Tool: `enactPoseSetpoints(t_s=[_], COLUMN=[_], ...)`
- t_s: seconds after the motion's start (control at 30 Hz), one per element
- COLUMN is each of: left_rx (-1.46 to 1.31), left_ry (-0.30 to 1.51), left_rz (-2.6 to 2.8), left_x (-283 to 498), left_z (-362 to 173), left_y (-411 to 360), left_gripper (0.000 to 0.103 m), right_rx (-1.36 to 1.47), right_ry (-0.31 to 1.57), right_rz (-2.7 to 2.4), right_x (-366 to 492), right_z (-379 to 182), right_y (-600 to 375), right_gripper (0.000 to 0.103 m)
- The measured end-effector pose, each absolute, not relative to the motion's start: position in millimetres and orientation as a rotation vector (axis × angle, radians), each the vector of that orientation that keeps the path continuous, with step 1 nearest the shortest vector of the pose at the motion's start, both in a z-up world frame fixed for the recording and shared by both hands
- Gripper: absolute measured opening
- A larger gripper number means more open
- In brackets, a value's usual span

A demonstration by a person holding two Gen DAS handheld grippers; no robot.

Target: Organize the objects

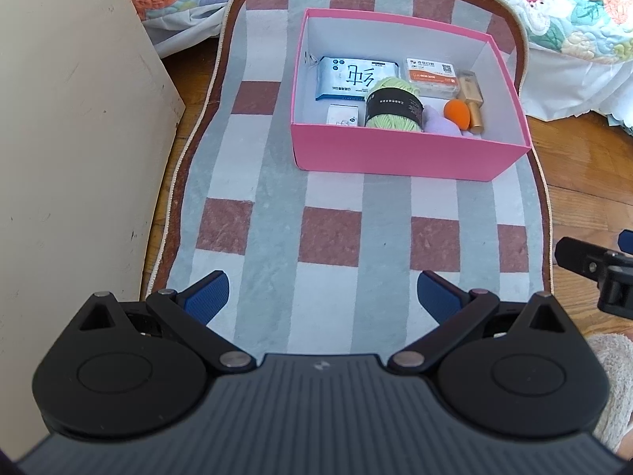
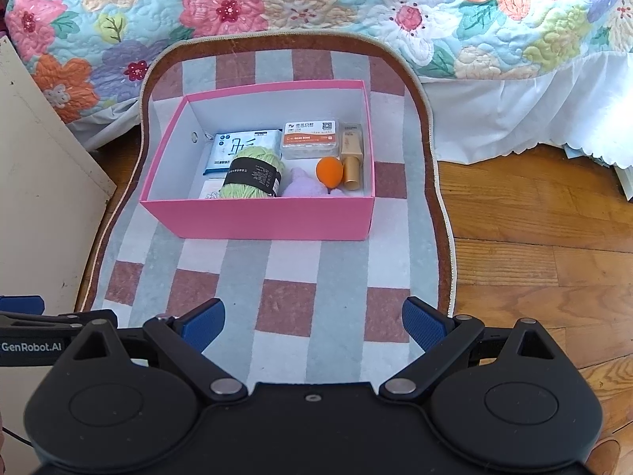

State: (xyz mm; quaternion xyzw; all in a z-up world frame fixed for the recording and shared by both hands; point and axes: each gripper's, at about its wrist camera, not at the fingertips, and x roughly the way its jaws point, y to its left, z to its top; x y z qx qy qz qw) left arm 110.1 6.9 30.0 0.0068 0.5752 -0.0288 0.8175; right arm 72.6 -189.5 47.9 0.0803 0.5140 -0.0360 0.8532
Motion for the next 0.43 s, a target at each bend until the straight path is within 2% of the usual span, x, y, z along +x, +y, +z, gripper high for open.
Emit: enactPoseSetpoints(t_s=[0.43], left_rx=[0.053], left_ry=[1.202], left_rz=[-0.061], left_x=[108.0], left_z=[32.2], left_y=[3.6], left_gripper=[0.103], right_rx=[0.180], right_ry=[1.088], right_rz=[-0.077], right_x=[71.9], right_z=[47.8], right_y=[-191.2], right_gripper=[0.098])
